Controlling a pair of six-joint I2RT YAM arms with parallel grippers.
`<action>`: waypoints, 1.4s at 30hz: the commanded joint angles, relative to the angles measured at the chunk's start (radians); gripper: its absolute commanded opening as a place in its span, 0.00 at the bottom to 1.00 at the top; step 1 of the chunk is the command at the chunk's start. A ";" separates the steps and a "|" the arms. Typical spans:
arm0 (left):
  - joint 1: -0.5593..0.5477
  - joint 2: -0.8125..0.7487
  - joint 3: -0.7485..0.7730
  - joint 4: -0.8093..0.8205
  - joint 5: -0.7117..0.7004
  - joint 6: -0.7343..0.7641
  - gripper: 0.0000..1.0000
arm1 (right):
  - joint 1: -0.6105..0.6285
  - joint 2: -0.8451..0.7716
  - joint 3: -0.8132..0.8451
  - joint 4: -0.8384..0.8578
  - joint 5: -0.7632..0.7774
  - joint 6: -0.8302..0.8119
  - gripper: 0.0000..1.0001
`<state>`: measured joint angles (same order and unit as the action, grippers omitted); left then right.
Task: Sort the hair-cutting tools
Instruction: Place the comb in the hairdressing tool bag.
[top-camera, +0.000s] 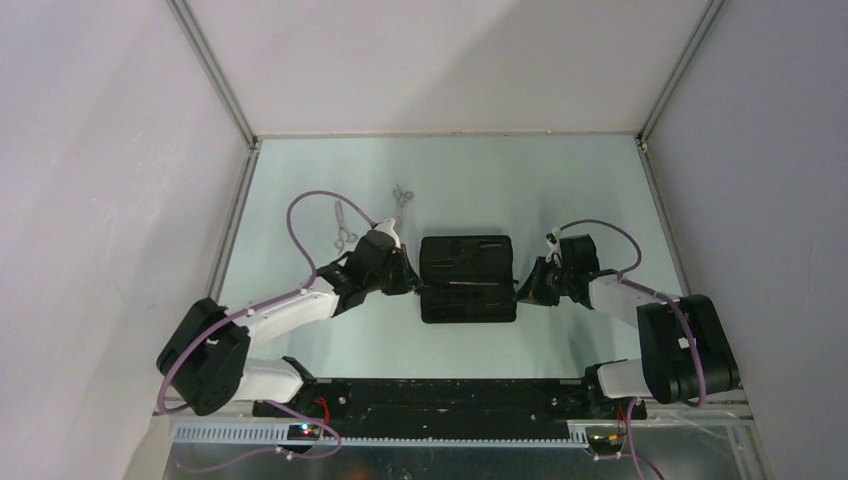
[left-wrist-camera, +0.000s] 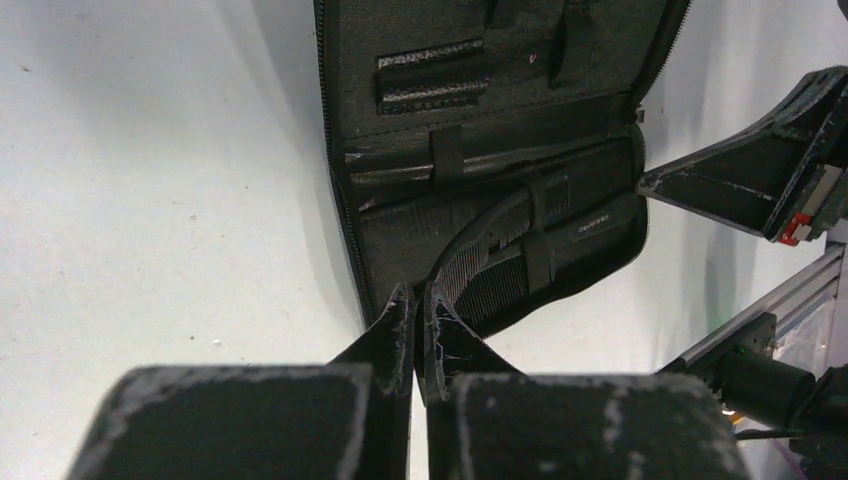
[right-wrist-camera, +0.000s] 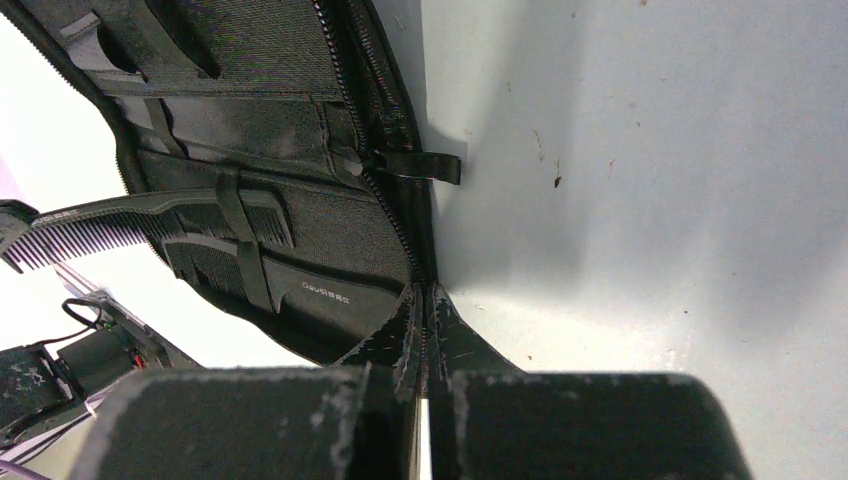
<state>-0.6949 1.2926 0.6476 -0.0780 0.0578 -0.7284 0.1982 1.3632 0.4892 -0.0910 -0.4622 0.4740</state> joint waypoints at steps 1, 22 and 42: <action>-0.035 0.055 0.014 0.049 0.017 -0.075 0.00 | 0.013 0.007 0.008 0.045 -0.053 0.000 0.00; -0.055 0.302 0.058 0.196 -0.021 -0.097 0.07 | 0.023 -0.002 0.009 0.049 -0.069 -0.011 0.00; -0.110 0.197 0.060 0.103 -0.254 -0.099 0.50 | 0.018 -0.038 0.012 0.017 -0.014 0.000 0.00</action>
<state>-0.7921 1.5997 0.7162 0.1089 -0.0811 -0.8619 0.2073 1.3582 0.4892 -0.0910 -0.4690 0.4633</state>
